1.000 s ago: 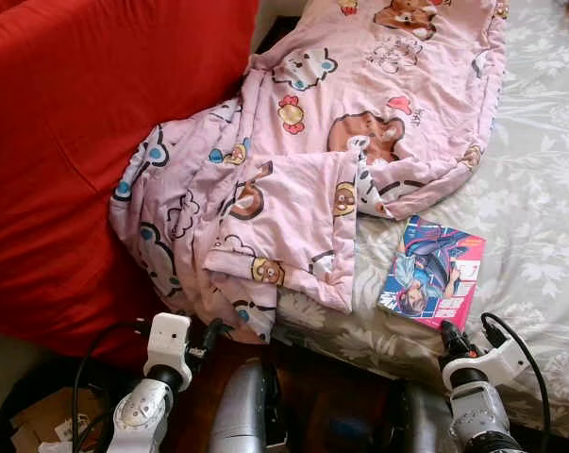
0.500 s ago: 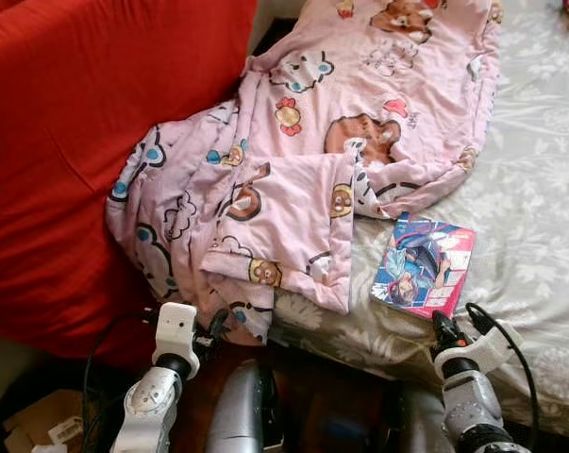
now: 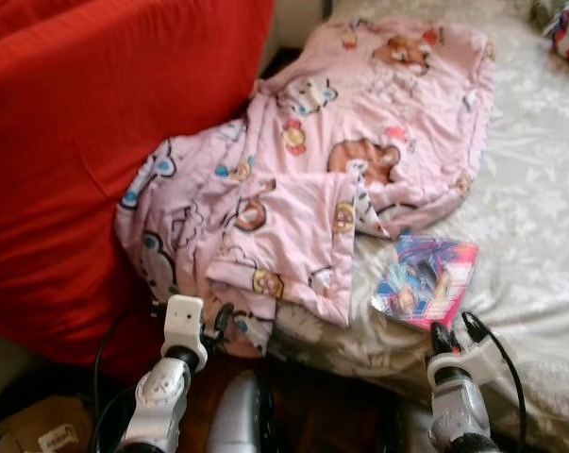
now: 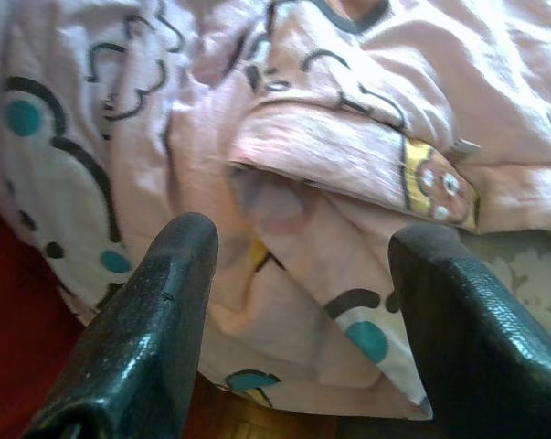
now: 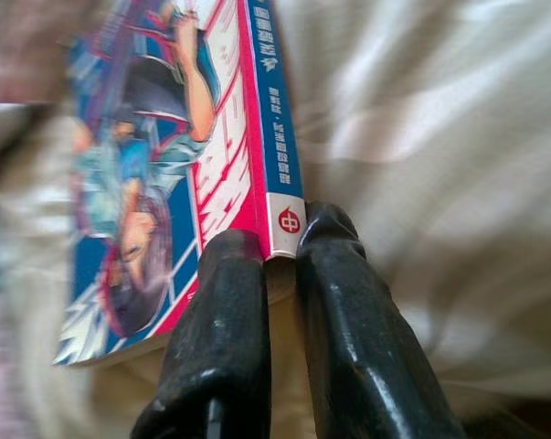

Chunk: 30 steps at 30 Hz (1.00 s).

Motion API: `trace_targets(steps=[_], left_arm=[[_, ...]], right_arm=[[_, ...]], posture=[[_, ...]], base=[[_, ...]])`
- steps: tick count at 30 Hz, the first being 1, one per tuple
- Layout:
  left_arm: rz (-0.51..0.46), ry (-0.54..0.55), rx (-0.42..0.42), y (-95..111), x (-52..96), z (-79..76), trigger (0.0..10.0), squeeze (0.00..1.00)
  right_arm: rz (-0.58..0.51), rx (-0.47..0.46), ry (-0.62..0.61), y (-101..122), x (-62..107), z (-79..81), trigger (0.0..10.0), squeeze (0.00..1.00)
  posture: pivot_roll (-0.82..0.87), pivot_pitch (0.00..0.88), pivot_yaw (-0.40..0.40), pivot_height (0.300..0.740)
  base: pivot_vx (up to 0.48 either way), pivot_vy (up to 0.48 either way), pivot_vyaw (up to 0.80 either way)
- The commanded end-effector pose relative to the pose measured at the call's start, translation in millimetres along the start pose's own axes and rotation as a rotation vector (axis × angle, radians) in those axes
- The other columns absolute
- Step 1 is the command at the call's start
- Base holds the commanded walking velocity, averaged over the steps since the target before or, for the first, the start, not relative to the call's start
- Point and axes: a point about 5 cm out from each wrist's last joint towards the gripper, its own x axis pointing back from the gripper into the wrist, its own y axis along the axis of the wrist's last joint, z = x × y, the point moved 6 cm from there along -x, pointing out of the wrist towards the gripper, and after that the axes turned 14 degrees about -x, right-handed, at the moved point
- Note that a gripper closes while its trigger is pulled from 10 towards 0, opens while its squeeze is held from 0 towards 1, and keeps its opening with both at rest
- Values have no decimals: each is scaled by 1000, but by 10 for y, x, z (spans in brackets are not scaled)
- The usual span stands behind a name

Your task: Clean up the room

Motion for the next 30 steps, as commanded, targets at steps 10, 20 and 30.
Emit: trace_targets(steps=[10,20,30], left_arm=[[30,25,-6,-105,48,42,10000,0],[25,37,-7,-108,19,46,10000,0],[18,46,-8,-118,25,80,10000,0]], right_arm=[[-82,-153,-332,-23,276,-729,0,0],[-267,-17,-256,290,281,-533,0,0],[-489,166,-387,764,483,-700,0,0]], posture=[[79,123,86,611],[68,123,85,611],[62,120,86,611]], base=[[0,0,0],[0,0,0],[0,0,0]])
